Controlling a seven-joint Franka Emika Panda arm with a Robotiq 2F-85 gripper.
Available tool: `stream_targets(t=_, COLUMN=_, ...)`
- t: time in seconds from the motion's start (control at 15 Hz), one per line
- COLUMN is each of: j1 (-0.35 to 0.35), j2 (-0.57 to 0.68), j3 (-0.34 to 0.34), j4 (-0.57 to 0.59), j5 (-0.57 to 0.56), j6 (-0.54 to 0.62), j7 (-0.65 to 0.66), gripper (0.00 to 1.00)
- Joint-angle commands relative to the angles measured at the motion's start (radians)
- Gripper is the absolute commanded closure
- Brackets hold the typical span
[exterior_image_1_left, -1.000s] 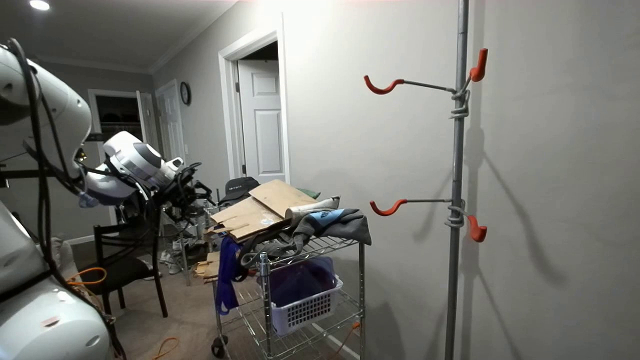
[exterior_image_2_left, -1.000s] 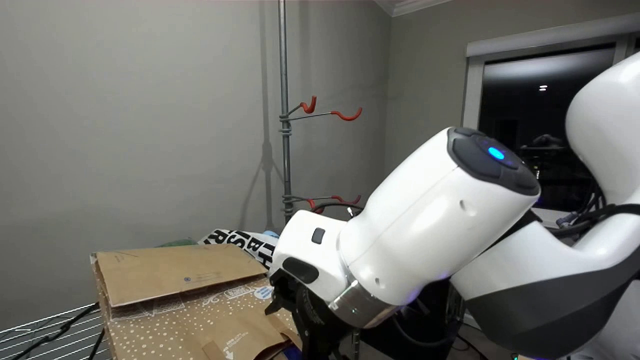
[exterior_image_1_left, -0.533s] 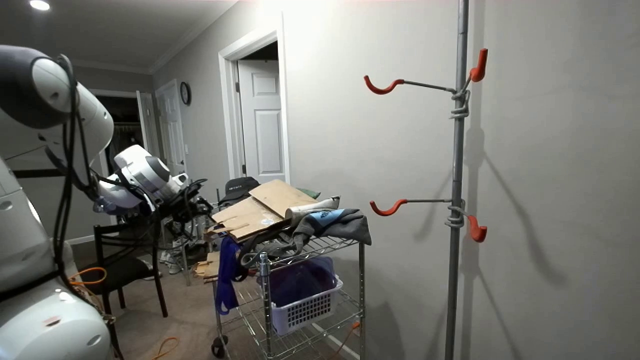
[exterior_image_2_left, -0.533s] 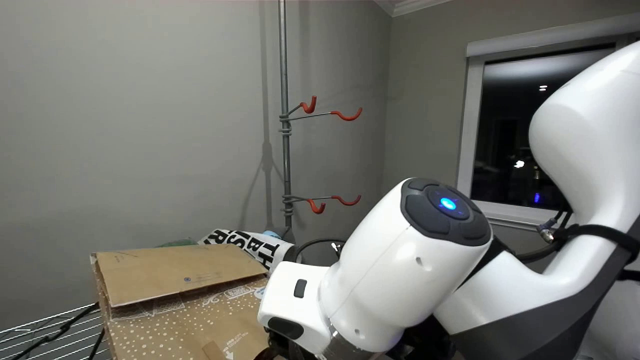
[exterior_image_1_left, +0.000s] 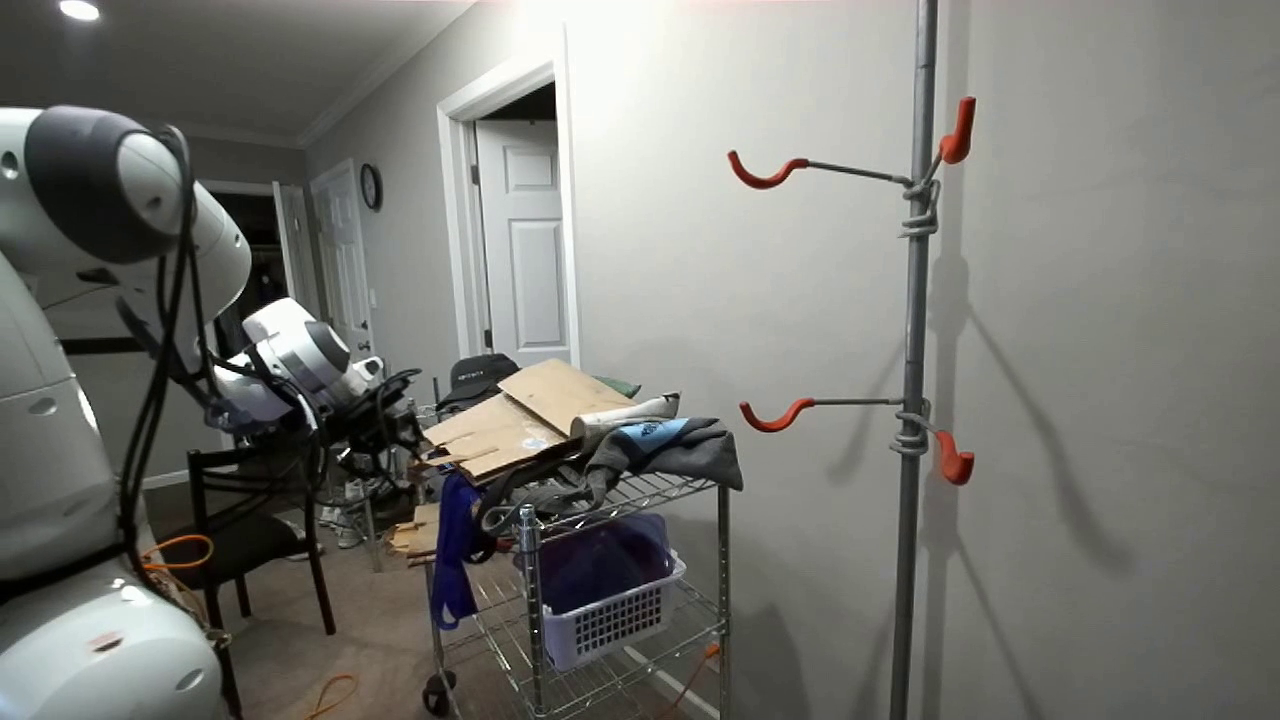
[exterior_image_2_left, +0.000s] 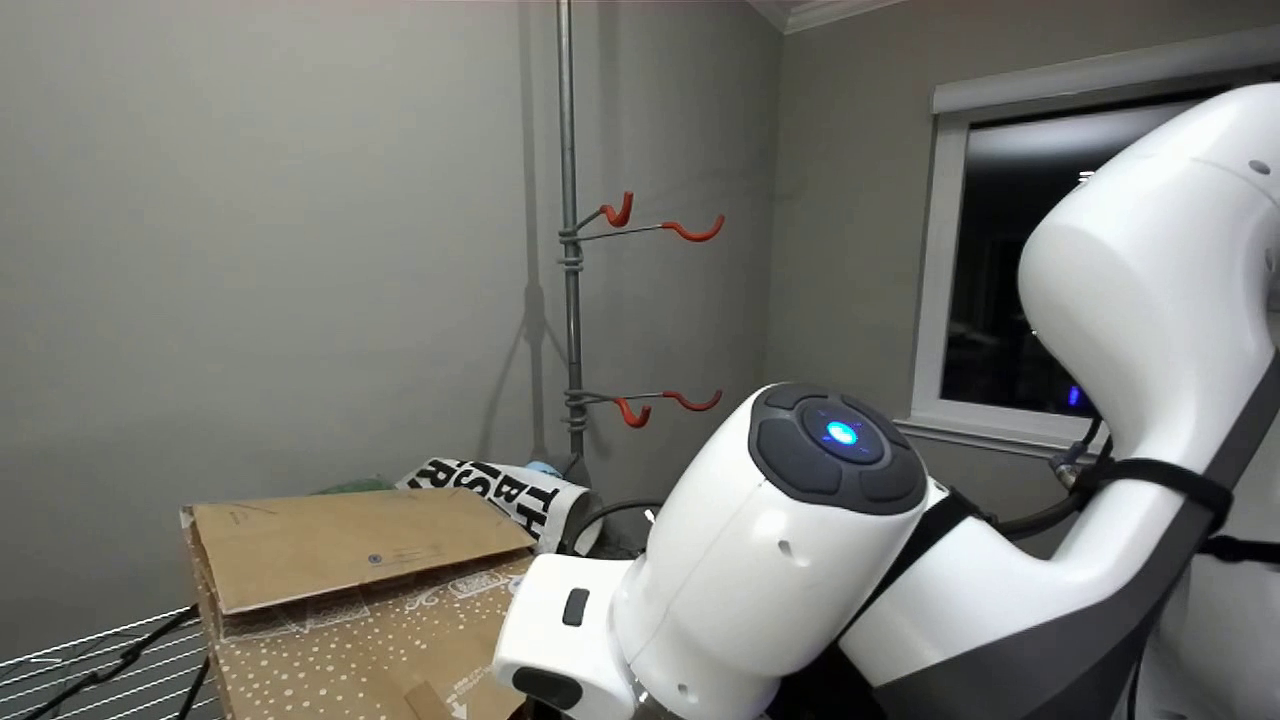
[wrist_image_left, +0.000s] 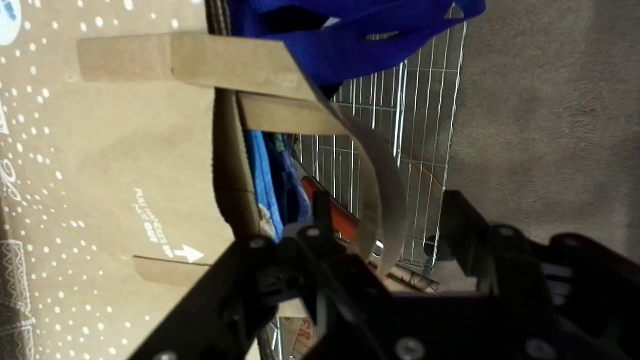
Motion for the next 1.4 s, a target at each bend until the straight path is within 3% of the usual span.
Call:
stream_targets(t=0.0, j1=0.008, j2=0.008, j3=-0.021, j4=0.011, j5=0.013, j6=-0.012, j7=-0.040, gripper=0.72)
stream_targets(t=0.2, j1=0.010, j2=0.003, j3=-0.030, j4=0.011, j5=0.010, j6=-0.012, j7=-0.038, gripper=0.91)
stream_targets(t=0.4, j1=0.011, j2=0.000, j3=-0.035, j4=0.010, j5=0.012, j6=-0.010, j7=-0.036, gripper=0.99)
stream_targets(t=0.93, j1=0.041, j2=-0.165, j3=-0.041, j4=0.089, j5=0.067, j6=-0.118, j7=-0.070, gripper=0.95)
stream_targets(t=1.33, j1=0.019, j2=-0.312, j3=-0.044, j4=0.200, j5=0.024, j6=-0.290, j7=-0.056, gripper=0.96)
